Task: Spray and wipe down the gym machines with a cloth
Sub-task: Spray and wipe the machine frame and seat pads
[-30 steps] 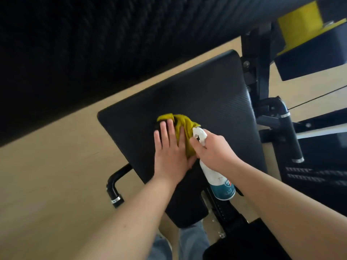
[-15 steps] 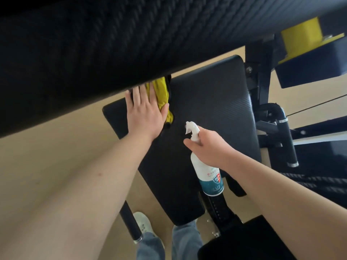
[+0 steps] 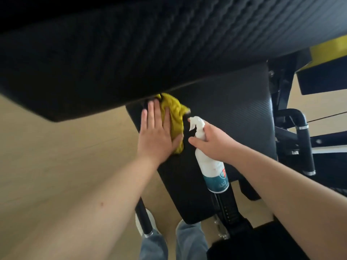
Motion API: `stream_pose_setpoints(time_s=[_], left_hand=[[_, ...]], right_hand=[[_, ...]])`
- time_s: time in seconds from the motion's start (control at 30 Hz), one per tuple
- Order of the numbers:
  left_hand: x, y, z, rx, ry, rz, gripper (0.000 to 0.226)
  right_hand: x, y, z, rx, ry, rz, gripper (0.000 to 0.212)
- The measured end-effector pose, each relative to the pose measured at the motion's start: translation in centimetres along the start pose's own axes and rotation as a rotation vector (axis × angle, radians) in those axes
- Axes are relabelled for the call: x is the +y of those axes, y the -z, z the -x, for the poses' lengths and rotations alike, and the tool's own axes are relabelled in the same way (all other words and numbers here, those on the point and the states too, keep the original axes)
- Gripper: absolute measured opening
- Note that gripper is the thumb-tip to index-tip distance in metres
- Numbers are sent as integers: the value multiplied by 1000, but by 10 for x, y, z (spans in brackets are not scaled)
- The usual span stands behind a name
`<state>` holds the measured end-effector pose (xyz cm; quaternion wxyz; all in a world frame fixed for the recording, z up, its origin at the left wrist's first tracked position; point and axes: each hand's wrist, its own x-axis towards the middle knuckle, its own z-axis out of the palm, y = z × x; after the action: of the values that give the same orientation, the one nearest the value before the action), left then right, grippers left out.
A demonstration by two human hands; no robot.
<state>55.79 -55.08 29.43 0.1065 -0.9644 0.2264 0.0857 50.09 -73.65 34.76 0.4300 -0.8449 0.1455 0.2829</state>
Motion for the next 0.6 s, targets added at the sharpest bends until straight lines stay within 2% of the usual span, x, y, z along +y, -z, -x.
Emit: stream_pose_setpoints(time_s=[0.1, 0.17, 0.23, 0.3, 0.43, 0.6], left_hand=[[-29, 40, -35, -38, 163, 114, 83], [-42, 51, -47, -37, 204, 197, 70], [-47, 44, -40, 28, 205, 131, 65], [-49, 21, -23, 123, 205, 55, 69], [-35, -19, 9, 108, 222, 215, 80], [26, -59, 83, -71, 160, 270, 82]], right_hand=[[-9, -3, -5, -11, -11, 5, 23], [-15, -8, -8, -7, -35, 76, 41], [-23, -14, -8, -16, 1, 208, 64], [-27, -23, -5, -38, 81, 294, 73], [-25, -35, 2, -47, 147, 284, 74], [-14, -39, 7, -28, 115, 343, 68]])
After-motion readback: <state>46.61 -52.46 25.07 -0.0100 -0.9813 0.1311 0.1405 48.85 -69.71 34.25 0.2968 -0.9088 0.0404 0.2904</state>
